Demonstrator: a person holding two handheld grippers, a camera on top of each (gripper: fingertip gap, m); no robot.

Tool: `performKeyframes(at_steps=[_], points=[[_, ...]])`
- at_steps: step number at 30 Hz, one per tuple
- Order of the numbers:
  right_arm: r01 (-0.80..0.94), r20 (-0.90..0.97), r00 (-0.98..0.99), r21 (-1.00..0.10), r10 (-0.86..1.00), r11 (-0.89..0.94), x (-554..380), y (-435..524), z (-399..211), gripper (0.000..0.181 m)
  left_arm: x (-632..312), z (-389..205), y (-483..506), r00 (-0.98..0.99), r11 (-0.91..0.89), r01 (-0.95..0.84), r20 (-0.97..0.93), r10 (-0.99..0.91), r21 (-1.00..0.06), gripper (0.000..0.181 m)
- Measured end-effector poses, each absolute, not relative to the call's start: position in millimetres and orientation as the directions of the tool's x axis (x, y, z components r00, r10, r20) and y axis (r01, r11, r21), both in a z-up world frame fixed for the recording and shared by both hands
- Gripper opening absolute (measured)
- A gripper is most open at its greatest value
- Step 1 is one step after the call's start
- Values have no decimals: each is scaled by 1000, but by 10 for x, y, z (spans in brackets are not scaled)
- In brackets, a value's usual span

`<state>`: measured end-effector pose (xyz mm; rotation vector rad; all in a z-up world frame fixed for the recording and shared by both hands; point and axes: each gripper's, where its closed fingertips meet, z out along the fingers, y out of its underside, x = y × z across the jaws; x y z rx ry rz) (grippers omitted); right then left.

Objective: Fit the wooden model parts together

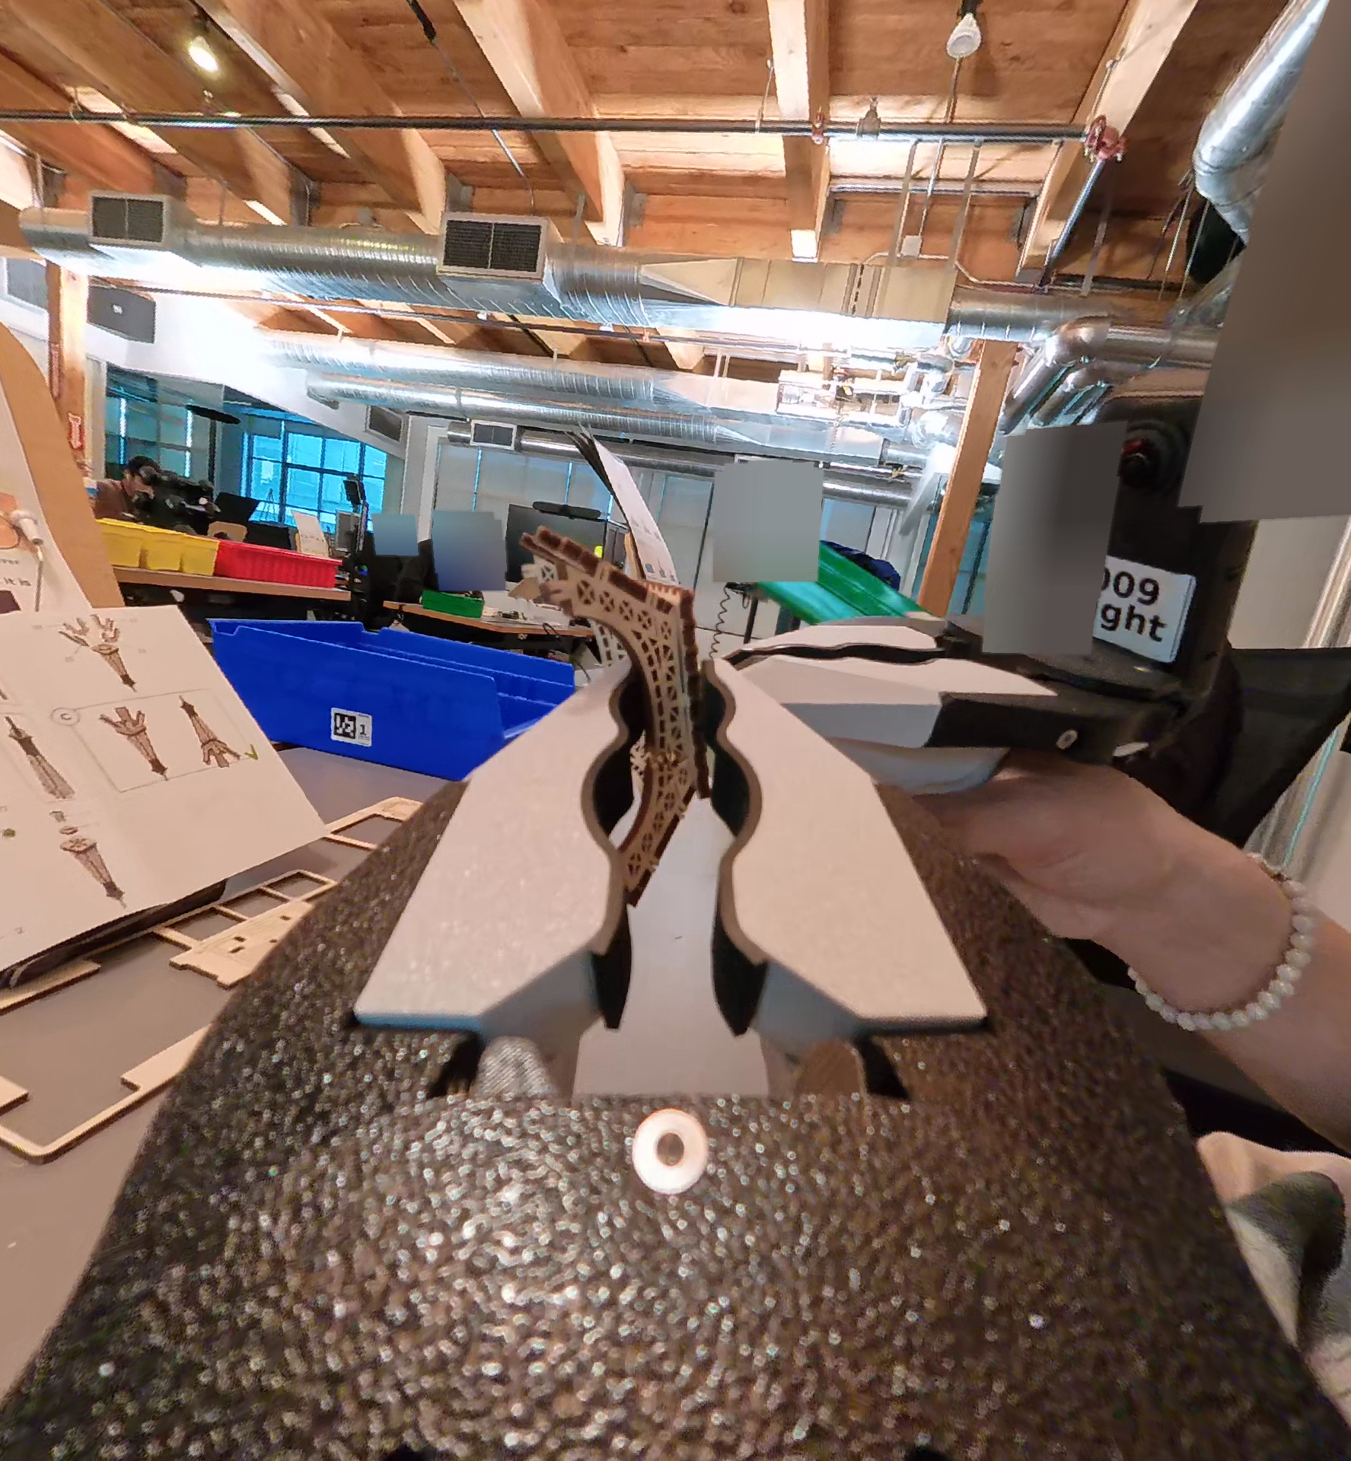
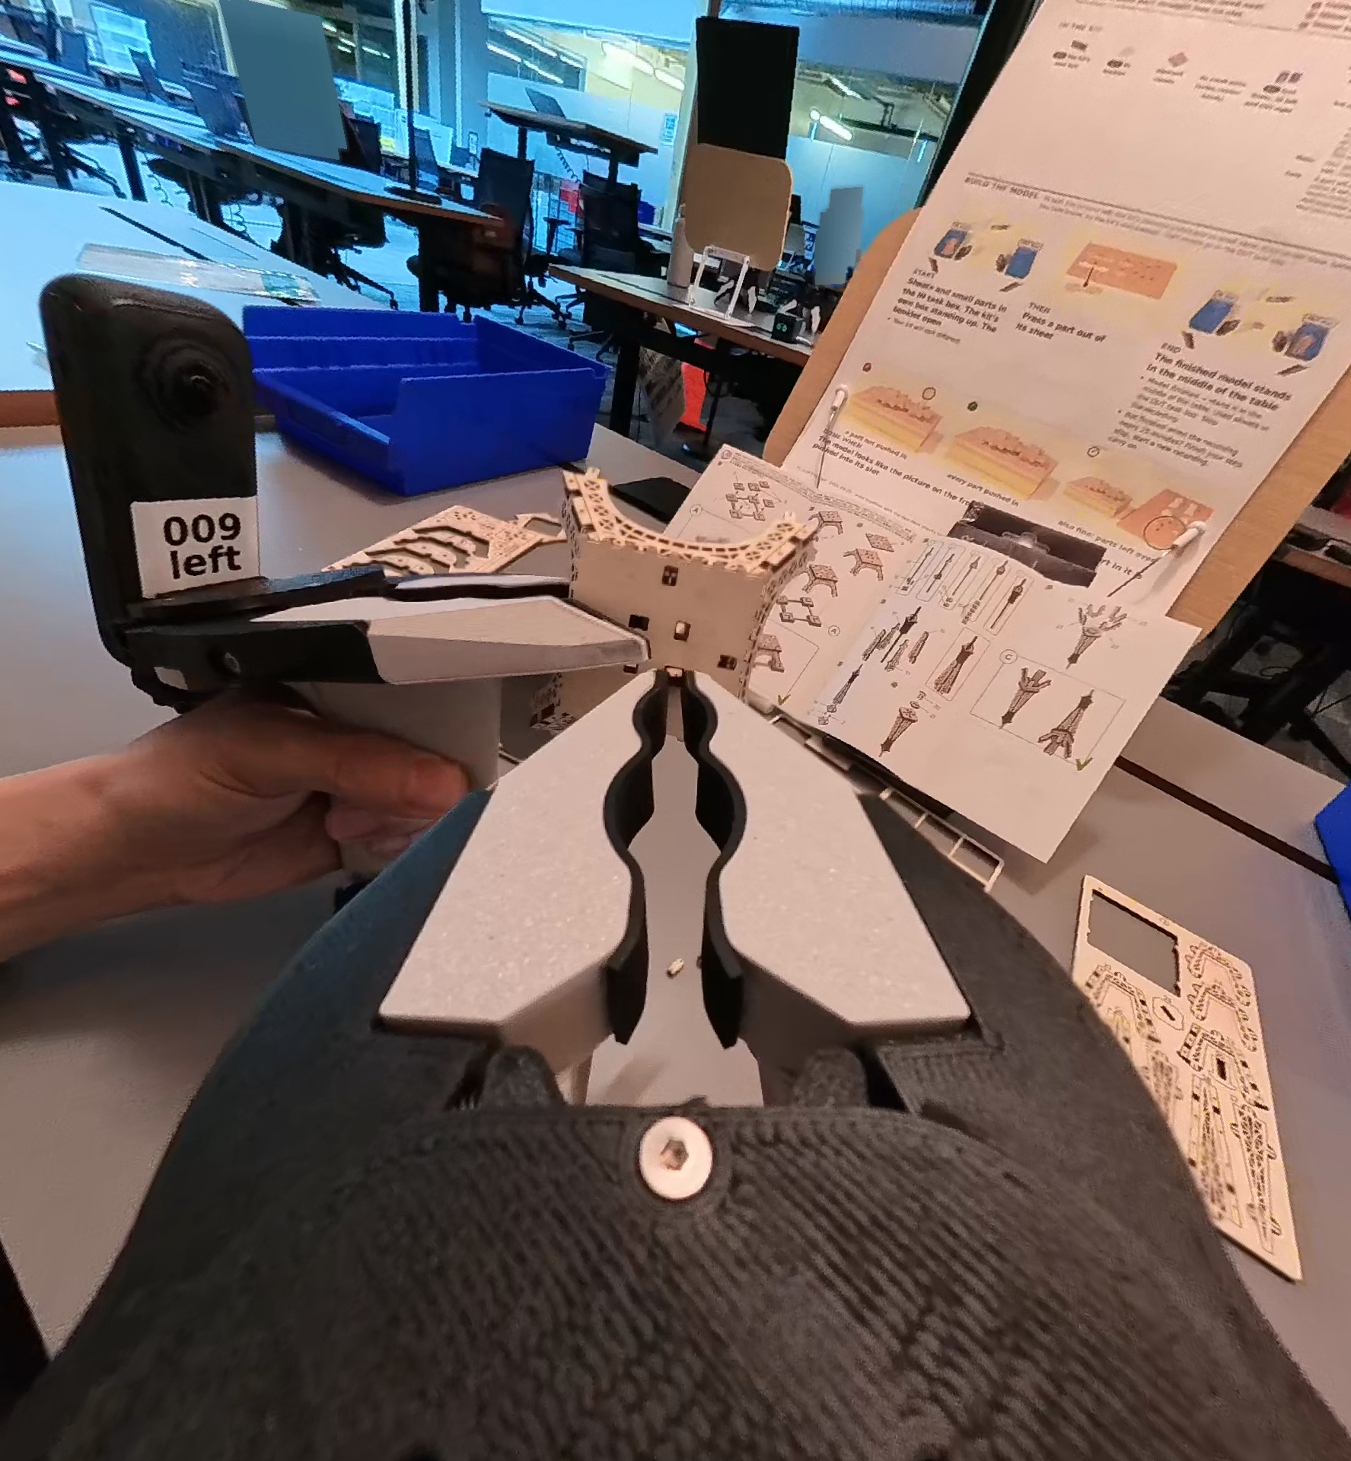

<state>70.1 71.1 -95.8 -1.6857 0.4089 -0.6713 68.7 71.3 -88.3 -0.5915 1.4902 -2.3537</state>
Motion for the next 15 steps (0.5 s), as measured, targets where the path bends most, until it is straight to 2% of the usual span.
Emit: performKeyframes(at_steps=[7, 15], points=[[73, 147, 778, -987, -610, -145, 695, 718, -964, 1, 680, -890, 709, -849, -384, 107, 117, -515, -917, 11], [24, 96, 812, -991, -576, -130, 705, 701, -1056, 2, 681, -978, 676, -850, -301, 100, 76, -522, -948, 11]])
